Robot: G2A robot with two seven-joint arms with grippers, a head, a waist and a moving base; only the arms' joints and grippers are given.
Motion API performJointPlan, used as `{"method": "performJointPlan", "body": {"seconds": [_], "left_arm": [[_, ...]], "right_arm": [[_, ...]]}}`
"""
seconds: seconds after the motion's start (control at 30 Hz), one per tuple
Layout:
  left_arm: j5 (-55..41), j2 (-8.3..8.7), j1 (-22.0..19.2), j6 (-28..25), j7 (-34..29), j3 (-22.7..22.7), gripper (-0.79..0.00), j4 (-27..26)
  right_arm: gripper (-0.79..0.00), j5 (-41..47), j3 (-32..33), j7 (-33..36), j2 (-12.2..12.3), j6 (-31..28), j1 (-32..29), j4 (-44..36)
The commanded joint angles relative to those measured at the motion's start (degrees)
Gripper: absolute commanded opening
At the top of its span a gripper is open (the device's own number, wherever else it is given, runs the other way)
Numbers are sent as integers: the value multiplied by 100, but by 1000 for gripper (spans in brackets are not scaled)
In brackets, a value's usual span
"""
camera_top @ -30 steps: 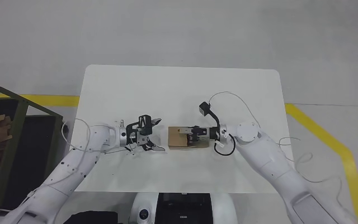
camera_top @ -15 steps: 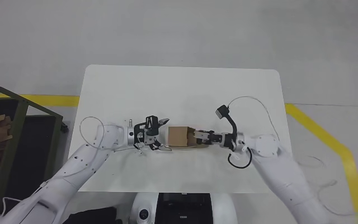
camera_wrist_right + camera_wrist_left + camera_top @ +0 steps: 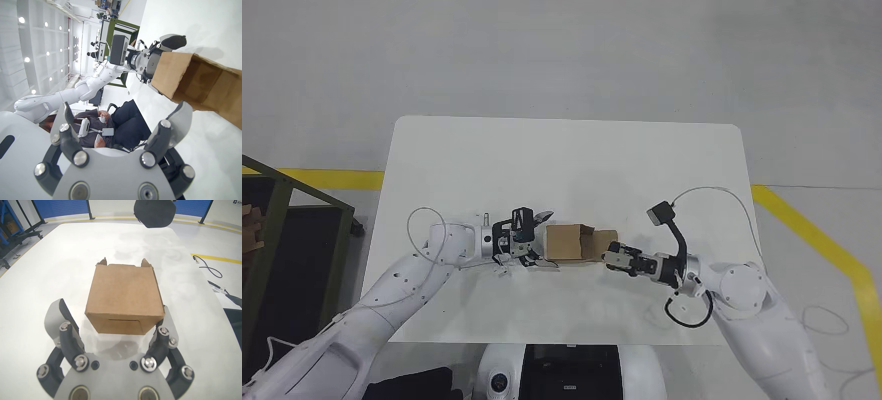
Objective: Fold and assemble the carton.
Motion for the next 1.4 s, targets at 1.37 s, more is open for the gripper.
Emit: {"method": "performJointPlan", "body": {"seconds": [1.37], "left_arm": [[-513,-207,-22,120,-529,36,0,8]], "right_arm": [[0,33,0,-98,-5,-29,-7,35]]}}
